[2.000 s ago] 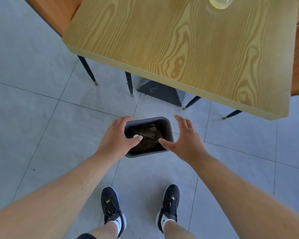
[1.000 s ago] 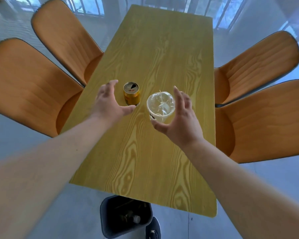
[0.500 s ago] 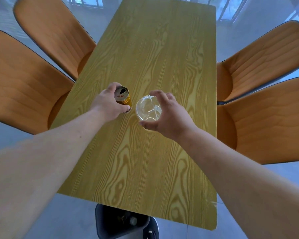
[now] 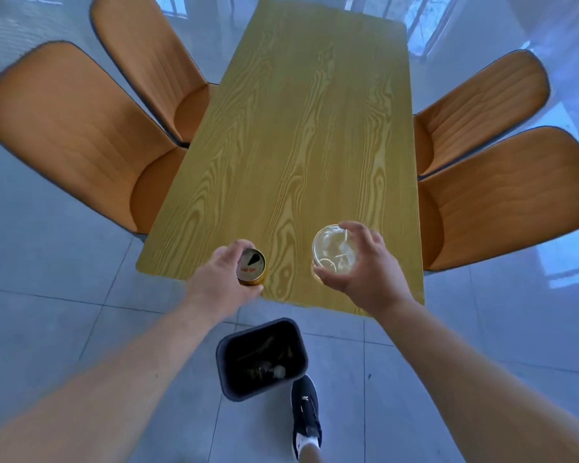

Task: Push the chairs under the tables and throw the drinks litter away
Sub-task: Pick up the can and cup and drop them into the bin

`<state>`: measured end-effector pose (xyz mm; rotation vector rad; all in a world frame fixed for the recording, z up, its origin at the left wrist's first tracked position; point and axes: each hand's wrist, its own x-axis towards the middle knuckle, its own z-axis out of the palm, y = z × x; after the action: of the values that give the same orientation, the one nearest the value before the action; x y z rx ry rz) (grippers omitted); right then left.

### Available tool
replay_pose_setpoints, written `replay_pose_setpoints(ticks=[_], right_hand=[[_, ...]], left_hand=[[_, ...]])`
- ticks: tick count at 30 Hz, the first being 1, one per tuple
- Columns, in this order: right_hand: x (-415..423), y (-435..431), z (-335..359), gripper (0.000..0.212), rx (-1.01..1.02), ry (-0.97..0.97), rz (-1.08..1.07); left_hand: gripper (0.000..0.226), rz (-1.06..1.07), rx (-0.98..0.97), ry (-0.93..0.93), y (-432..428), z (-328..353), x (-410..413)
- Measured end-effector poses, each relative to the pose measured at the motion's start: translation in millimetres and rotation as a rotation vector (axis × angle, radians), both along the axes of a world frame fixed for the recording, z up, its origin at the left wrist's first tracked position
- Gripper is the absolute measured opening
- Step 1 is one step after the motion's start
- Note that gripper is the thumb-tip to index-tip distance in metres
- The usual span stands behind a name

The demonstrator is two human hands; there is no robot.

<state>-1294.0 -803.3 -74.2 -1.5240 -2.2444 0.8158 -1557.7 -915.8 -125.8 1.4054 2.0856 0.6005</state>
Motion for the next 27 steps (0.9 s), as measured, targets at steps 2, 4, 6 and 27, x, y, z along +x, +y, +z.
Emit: replay_pose_setpoints(ticks=[2,4,6,27], right_hand=[[3,-45,0,0.085,0.001,0.0,-0.028],[3,-88,-2,0.085,0.003,0.018,-0.039],[1,-123,-8,0.086,-0.033,0.043,-0.045],[1,-162,-169,0.116,-0.26,-0.058,-0.014]], left_hand=[[0.068,-0.023,-0.005,-0.047,-33,-2,5],[0.067,-0.054,-0.053,-0.067,-67,-4,8],[0.068,-0.062,-0.105,-0.101,-104,-13,11],[0.079,0.106,0.029,0.044,-167,-136,37]])
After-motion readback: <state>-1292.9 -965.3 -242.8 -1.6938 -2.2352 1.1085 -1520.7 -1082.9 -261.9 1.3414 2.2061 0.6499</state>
